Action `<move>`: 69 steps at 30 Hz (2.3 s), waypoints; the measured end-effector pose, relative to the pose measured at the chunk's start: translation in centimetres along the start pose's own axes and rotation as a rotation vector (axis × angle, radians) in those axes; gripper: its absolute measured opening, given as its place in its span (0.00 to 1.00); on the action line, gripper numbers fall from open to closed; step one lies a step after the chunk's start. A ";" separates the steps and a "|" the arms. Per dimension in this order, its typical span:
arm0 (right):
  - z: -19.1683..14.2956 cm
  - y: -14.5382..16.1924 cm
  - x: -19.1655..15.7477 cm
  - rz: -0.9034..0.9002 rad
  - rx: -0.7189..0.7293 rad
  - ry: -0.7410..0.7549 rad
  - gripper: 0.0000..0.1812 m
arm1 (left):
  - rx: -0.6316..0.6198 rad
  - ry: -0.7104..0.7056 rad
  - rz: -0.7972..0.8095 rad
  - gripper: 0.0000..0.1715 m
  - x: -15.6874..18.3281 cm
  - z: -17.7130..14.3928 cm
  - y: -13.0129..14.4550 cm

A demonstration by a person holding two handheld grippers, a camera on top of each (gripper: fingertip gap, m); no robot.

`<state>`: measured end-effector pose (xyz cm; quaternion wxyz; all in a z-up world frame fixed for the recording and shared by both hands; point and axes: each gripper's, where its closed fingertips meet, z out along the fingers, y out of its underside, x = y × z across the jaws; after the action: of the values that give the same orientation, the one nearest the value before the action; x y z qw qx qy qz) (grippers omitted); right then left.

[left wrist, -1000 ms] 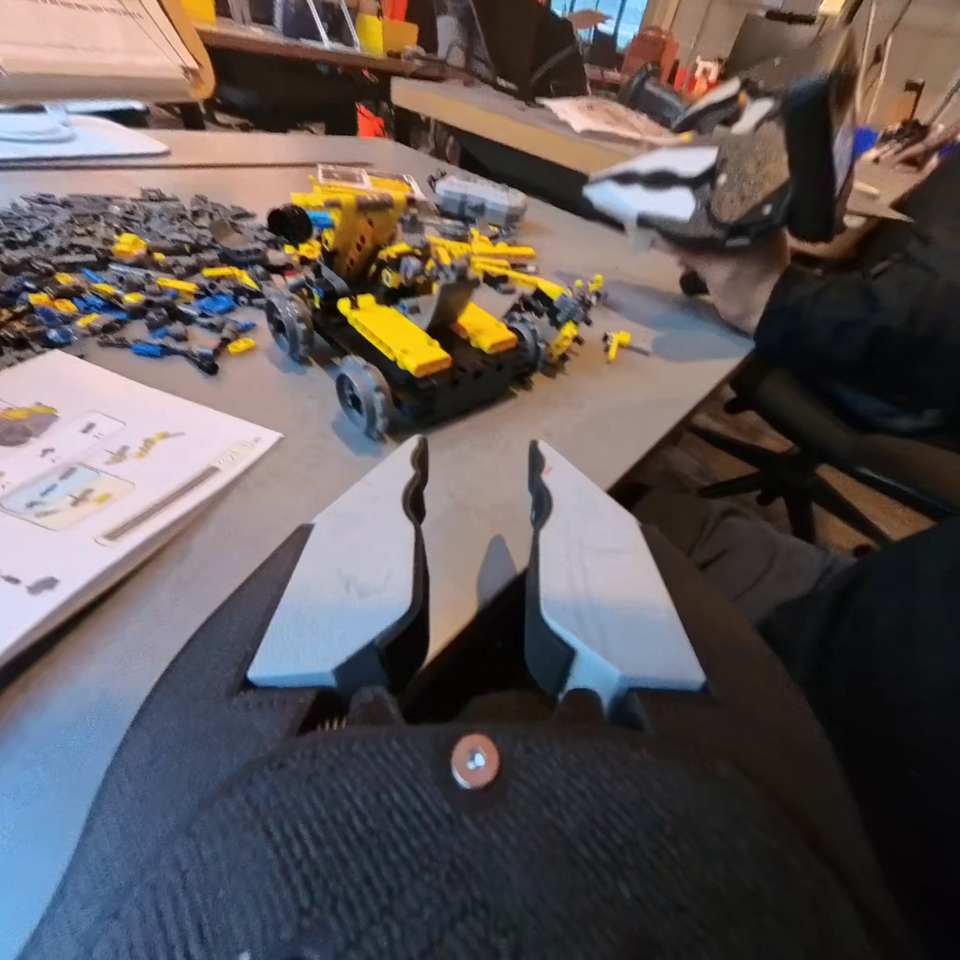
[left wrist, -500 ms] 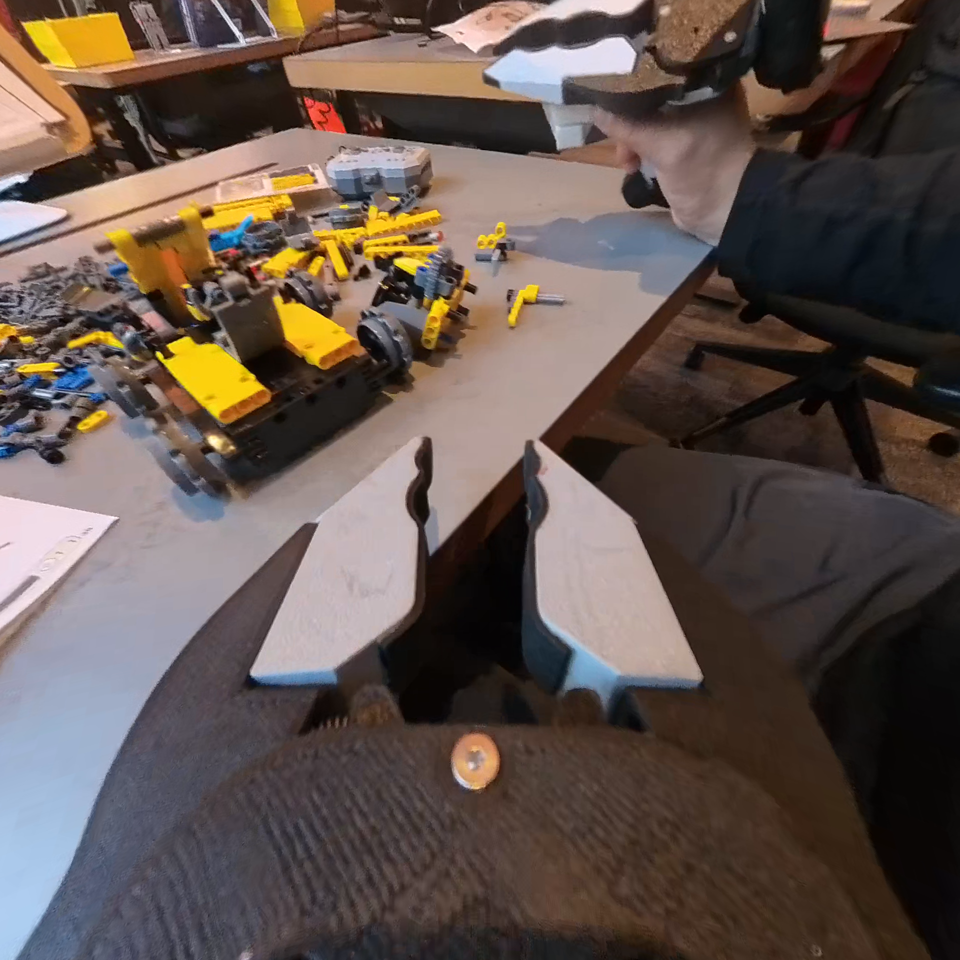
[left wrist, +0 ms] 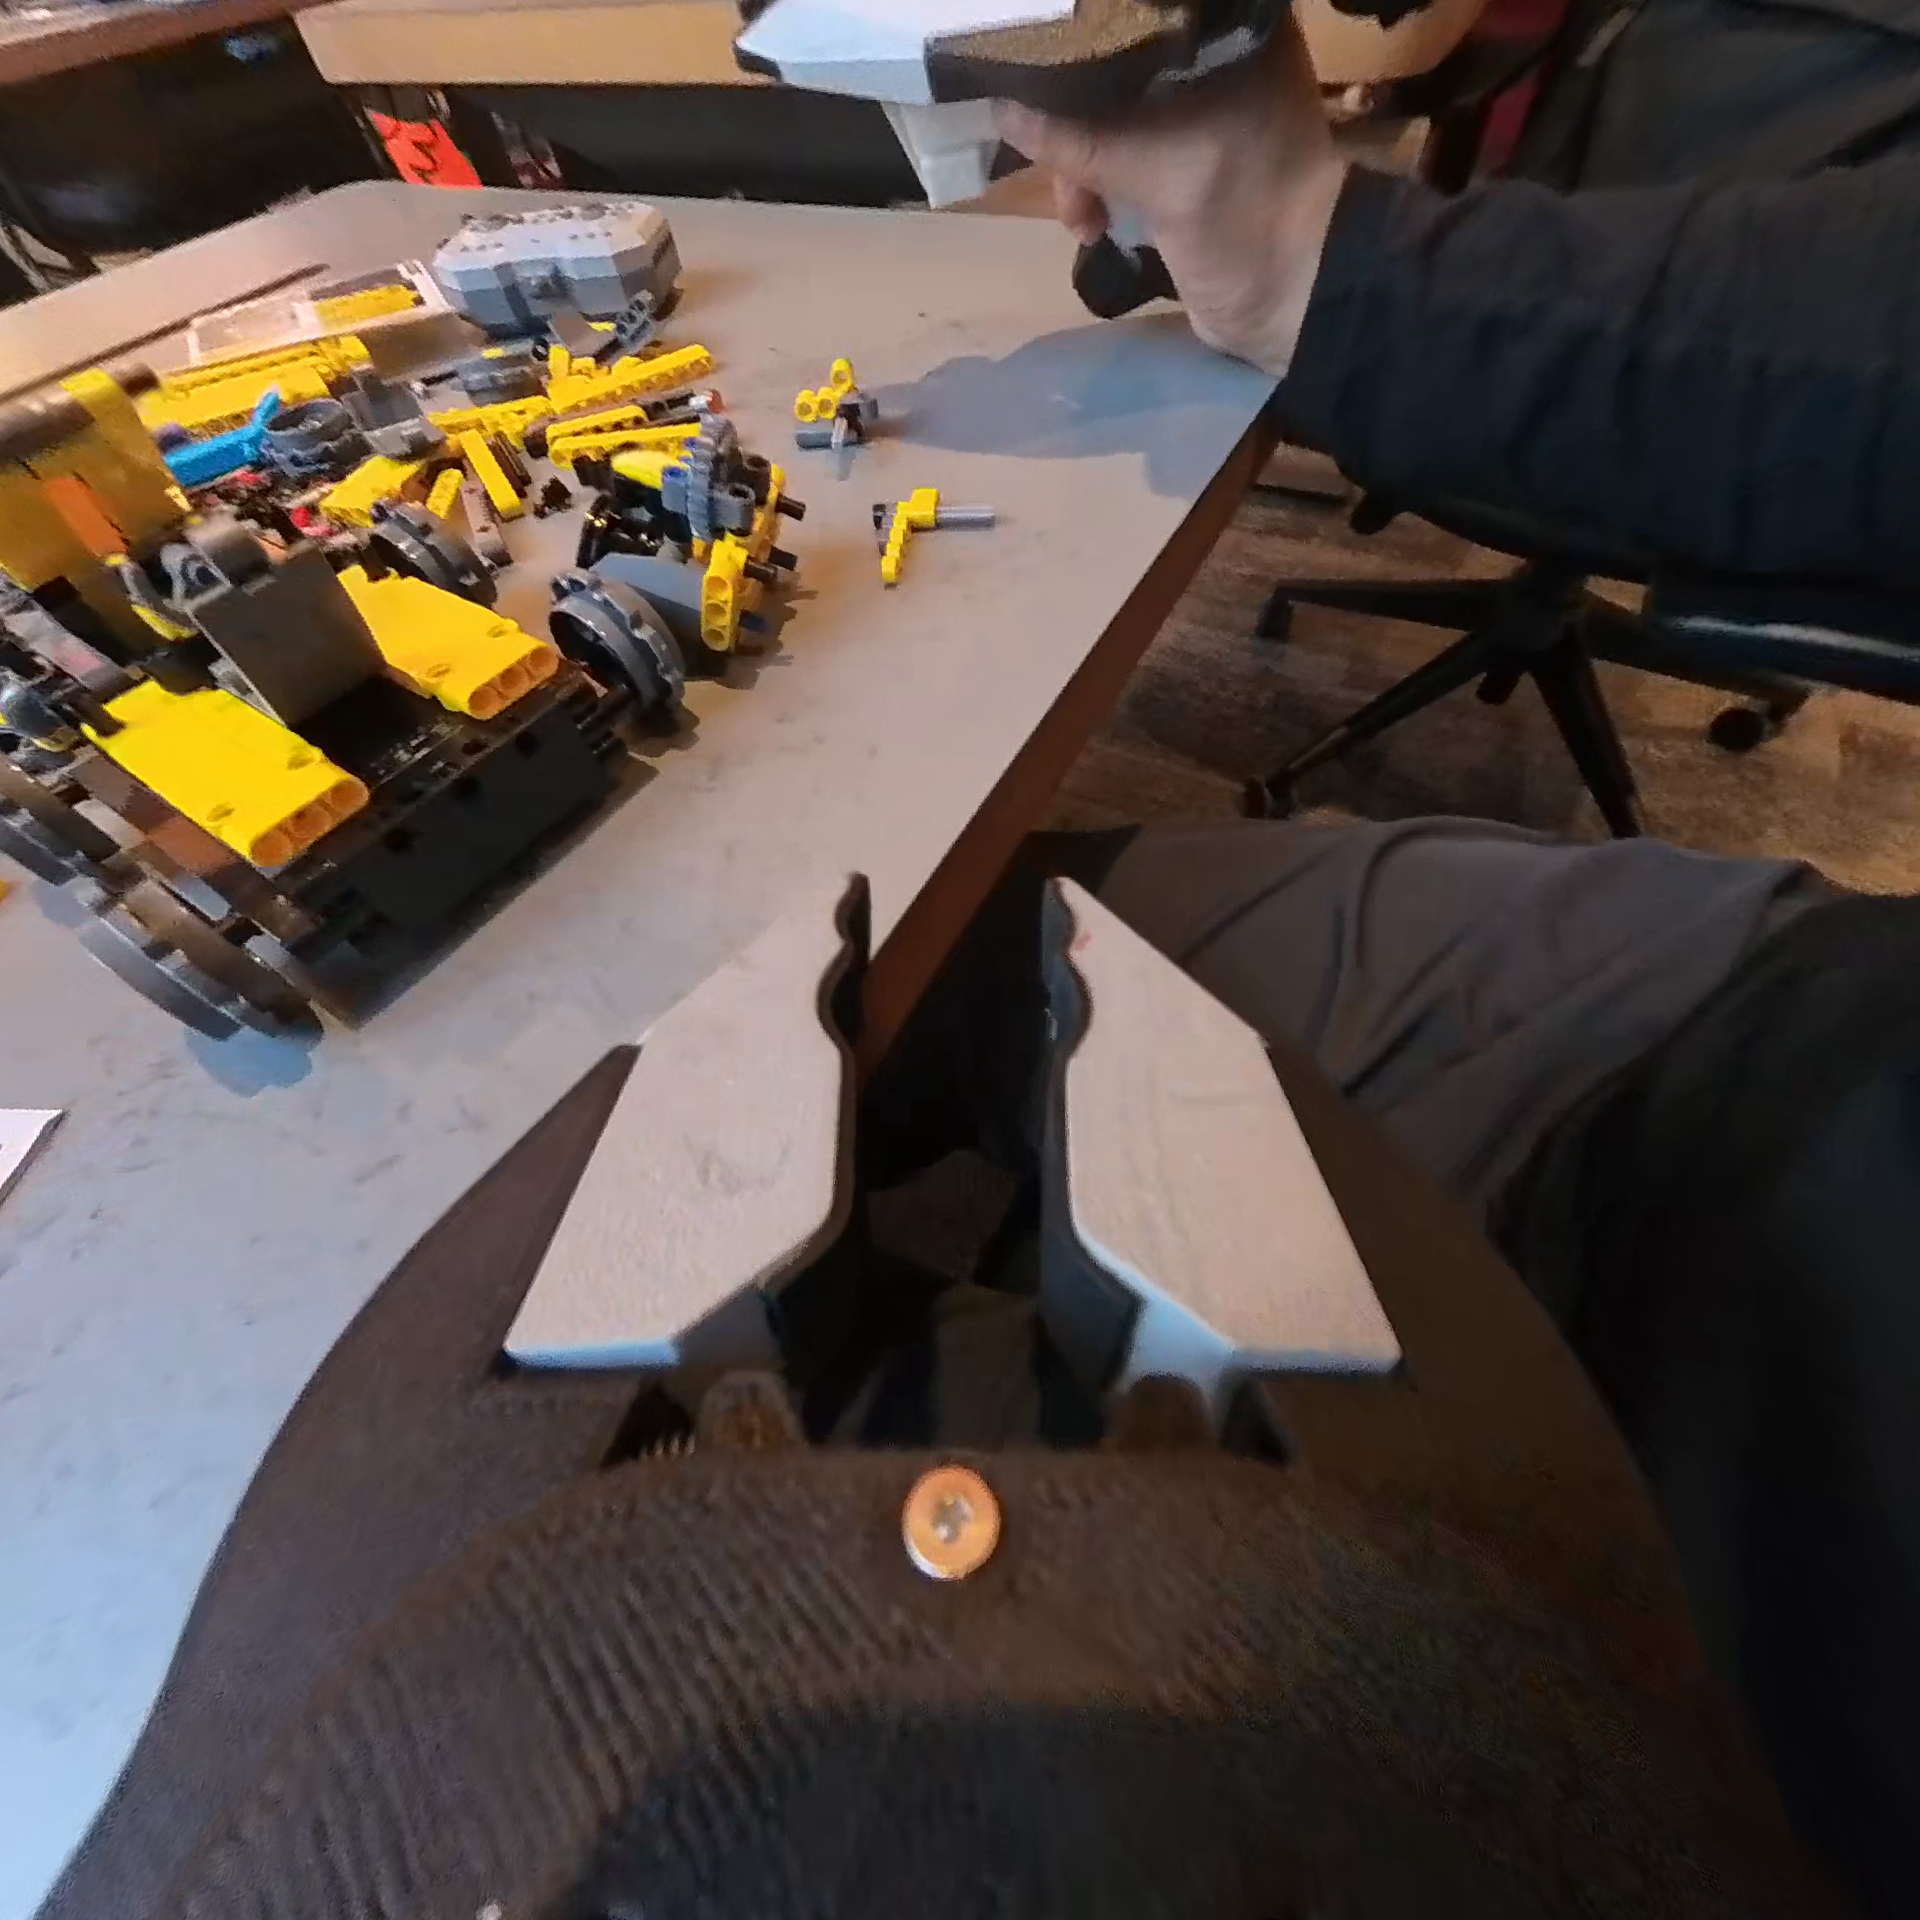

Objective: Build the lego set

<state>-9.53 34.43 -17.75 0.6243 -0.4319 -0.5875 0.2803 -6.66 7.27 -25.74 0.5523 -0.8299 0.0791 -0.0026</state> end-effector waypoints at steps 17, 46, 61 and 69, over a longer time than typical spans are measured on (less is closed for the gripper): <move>0.5 -0.1 -2.1 -0.055 0.001 -0.095 0.03 | 0.015 0.066 -0.070 0.19 -0.7 0.6 -0.3; 1.0 0.1 -2.7 -0.100 -0.016 -0.107 0.03 | 0.024 -0.016 -0.185 0.18 -1.8 -1.9 0.6; 1.2 0.3 -4.0 -0.141 -0.032 -0.152 0.01 | 0.034 0.018 -0.247 0.18 -2.3 -1.6 0.9; 1.4 0.7 -4.2 -0.158 -0.051 -0.159 0.01 | 0.047 0.038 -0.280 0.19 -2.3 -1.7 0.8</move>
<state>-11.45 31.48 -20.49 0.5847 -0.3765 -0.6742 0.2487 -9.19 5.71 -25.62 0.5642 -0.8194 -0.0270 -0.0973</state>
